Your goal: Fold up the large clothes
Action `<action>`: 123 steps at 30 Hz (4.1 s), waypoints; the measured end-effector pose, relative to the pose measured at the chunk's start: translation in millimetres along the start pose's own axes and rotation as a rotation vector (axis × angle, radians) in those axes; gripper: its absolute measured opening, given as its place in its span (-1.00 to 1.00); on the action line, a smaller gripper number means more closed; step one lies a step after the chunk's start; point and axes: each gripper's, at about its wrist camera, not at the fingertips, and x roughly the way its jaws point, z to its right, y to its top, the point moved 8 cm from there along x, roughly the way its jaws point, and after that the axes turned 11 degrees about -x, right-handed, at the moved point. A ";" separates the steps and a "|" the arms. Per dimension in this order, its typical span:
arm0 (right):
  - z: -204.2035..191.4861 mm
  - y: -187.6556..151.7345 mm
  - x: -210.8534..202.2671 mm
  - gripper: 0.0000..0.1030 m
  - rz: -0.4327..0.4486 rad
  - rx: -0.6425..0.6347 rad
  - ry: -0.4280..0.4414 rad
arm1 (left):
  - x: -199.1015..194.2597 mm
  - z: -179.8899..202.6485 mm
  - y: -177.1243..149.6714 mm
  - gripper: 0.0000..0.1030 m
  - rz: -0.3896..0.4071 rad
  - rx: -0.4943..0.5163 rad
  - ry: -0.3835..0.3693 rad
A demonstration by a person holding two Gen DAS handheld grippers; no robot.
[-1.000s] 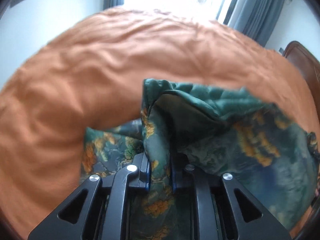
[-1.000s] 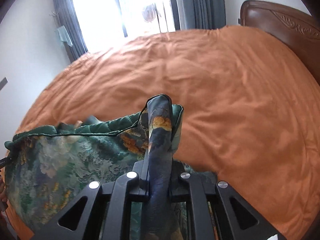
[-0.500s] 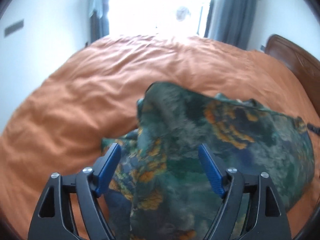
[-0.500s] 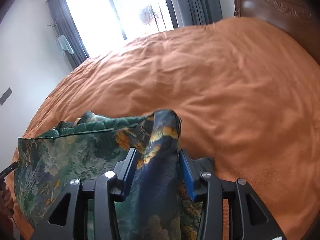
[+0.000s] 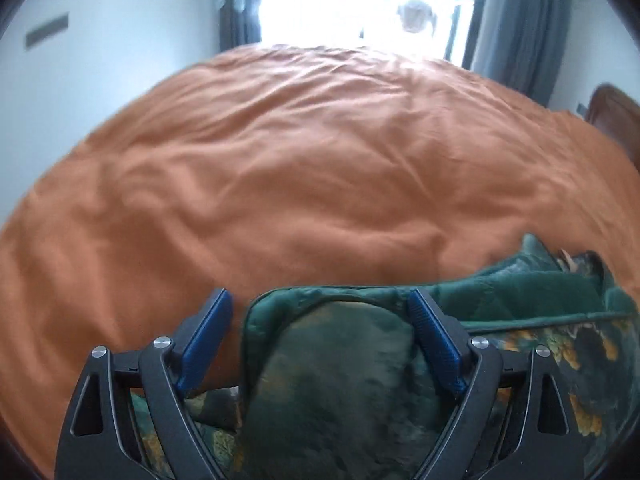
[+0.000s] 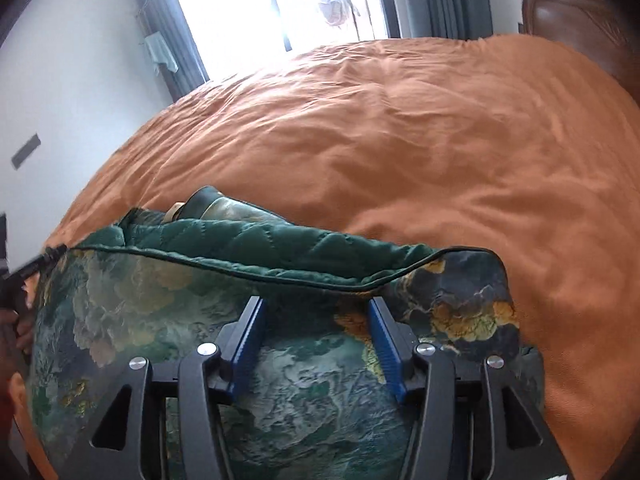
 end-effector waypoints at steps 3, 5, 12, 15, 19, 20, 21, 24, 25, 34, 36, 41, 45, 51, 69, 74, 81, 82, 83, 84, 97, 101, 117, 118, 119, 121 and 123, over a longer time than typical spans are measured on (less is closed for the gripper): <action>11.5 -9.0 6.0 0.03 0.064 0.080 0.096 | 10.9 -14.2 -7.2 0.80 -0.028 -0.093 -0.095; 13.9 -15.4 8.1 0.03 0.106 0.103 0.131 | 11.3 -13.8 -11.2 0.82 -0.021 -0.087 -0.109; 18.3 -25.1 10.3 0.00 0.176 0.149 0.209 | 17.5 -17.4 -16.2 0.89 -0.026 -0.122 -0.173; 21.3 -27.5 10.3 -0.04 0.198 0.172 0.236 | 23.4 -16.8 -13.8 0.90 -0.027 -0.122 -0.174; 23.7 -27.8 12.2 -0.04 0.203 0.174 0.239 | 23.9 -16.3 -12.9 0.90 -0.034 -0.116 -0.155; 23.8 -27.8 12.1 -0.04 0.203 0.175 0.239 | 24.0 -15.0 -13.0 0.90 -0.042 -0.112 -0.147; 23.4 -27.2 12.3 -0.04 0.202 0.175 0.237 | 23.8 -14.1 -13.2 0.91 -0.052 -0.109 -0.133; 23.9 -25.7 12.0 -0.03 0.198 0.173 0.229 | 17.5 -10.8 -10.8 0.89 -0.106 -0.101 -0.068; 24.8 -23.8 12.8 0.00 0.191 0.173 0.226 | 7.7 -6.8 -6.5 0.81 -0.121 -0.085 -0.038; -0.8 5.0 -62.9 0.12 0.151 0.087 0.167 | -146.5 130.4 -28.9 0.99 0.055 0.329 -0.222; -14.5 2.3 -93.4 0.21 0.189 0.062 0.188 | -139.6 164.9 -57.2 0.99 -0.021 0.401 -0.258; -54.6 -52.3 -162.0 0.21 0.211 0.015 0.277 | -81.7 188.4 -110.2 0.96 -0.108 0.493 -0.141; -70.1 -121.4 -198.0 0.21 0.181 0.029 0.306 | -78.3 172.8 -141.8 0.96 -0.075 0.560 -0.092; -68.3 -206.4 -215.4 0.21 0.120 0.101 0.270 | -123.4 148.4 -182.5 0.97 -0.023 0.634 -0.106; -56.2 -232.7 -200.0 0.21 0.155 0.059 -0.001 | -192.3 137.0 -302.7 0.98 -0.030 0.557 -0.104; -46.8 -242.4 -198.1 0.35 0.132 0.093 -0.035 | -184.6 132.8 -322.1 0.99 -0.090 0.479 -0.094; -43.7 -246.7 -192.8 0.37 0.114 0.101 -0.052 | -179.6 131.0 -329.5 0.99 -0.116 0.489 -0.069; -43.1 -247.3 -192.4 0.37 0.111 0.100 -0.053 | -178.3 130.3 -330.7 0.99 -0.122 0.485 -0.067; -43.5 -248.1 -191.5 0.37 0.107 0.096 -0.055 | -176.5 129.4 -331.5 0.99 -0.129 0.481 -0.065; -43.9 -248.9 -191.1 0.37 0.104 0.093 -0.058 | -174.1 128.9 -332.9 0.99 -0.138 0.473 -0.063; -43.5 -251.6 -185.3 0.48 0.059 0.070 -0.116 | -167.9 135.4 -342.6 0.99 -0.134 0.534 -0.025; -46.2 -252.6 -183.4 0.50 0.045 0.041 -0.134 | -165.1 143.7 -348.8 0.99 -0.147 0.520 -0.025; -48.2 -256.0 -178.5 0.51 0.020 0.023 -0.151 | -158.0 132.6 -346.7 0.99 -0.156 0.522 -0.030; -48.0 -256.1 -178.5 0.51 0.021 0.025 -0.148 | -158.4 133.5 -346.9 0.99 -0.156 0.522 -0.029; -47.8 -256.2 -178.4 0.51 0.021 0.028 -0.146 | -158.0 133.4 -346.9 0.99 -0.156 0.523 -0.029; -47.4 -256.6 -177.7 0.52 0.019 0.030 -0.145 | -158.4 133.6 -346.9 0.99 -0.154 0.524 -0.028; -47.9 -257.2 -177.1 0.52 0.017 0.030 -0.148 | -157.8 134.1 -347.2 0.99 -0.152 0.526 -0.027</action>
